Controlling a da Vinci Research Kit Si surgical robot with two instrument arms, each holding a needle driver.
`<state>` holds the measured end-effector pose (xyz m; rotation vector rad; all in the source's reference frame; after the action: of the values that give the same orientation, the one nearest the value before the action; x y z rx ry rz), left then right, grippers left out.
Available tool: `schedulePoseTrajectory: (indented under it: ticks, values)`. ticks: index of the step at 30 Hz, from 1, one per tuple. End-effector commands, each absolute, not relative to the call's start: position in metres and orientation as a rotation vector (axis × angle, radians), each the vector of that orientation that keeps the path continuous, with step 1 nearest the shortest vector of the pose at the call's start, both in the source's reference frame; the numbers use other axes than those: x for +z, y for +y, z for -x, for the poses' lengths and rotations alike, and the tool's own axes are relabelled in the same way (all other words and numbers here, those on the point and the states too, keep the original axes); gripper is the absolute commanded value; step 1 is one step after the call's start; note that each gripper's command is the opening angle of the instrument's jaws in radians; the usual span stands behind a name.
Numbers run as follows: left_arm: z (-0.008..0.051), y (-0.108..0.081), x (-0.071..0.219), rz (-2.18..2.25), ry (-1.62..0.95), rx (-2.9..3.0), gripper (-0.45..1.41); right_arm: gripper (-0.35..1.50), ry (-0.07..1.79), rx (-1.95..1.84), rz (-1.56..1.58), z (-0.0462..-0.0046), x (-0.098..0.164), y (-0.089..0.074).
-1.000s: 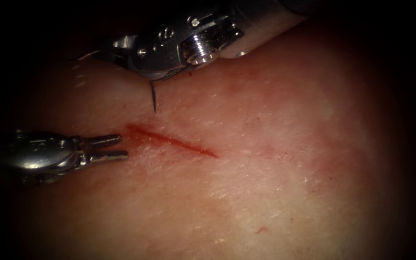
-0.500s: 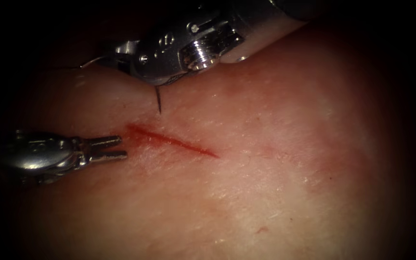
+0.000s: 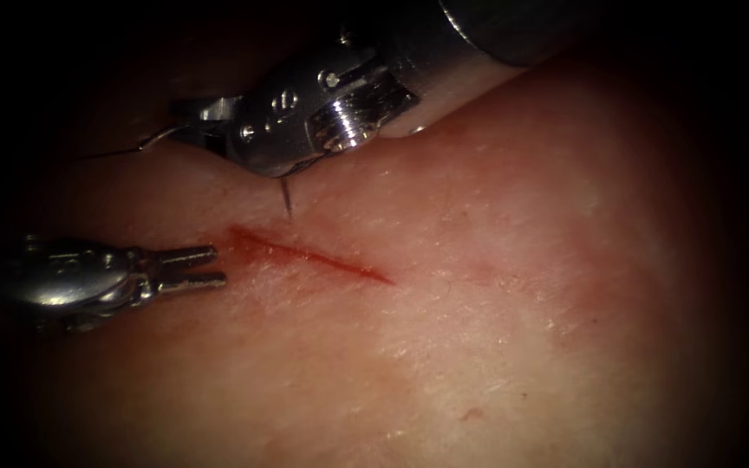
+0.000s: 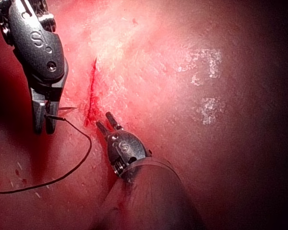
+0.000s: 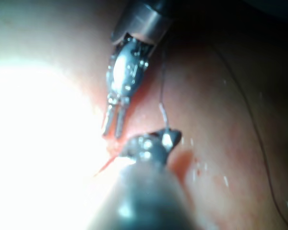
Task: Wound Closure
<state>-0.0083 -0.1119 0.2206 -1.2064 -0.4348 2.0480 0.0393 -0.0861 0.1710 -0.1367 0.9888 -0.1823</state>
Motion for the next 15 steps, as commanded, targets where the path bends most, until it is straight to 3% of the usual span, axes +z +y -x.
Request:
schedulePoseTrajectory:
  ticks: [1, 15]
  values:
    - [0.0096, -0.1135, 0.2205, 1.206, -0.441, 2.042, 0.12, -0.35, 0.988, -0.19, 0.132, -0.04, 0.1711, -0.088]
    - [0.0101, -0.114, 0.2221, 1.188, -0.445, 2.039, 0.07, -0.35, 0.948, -0.217, 0.134, -0.0383, 0.1715, -0.0917]
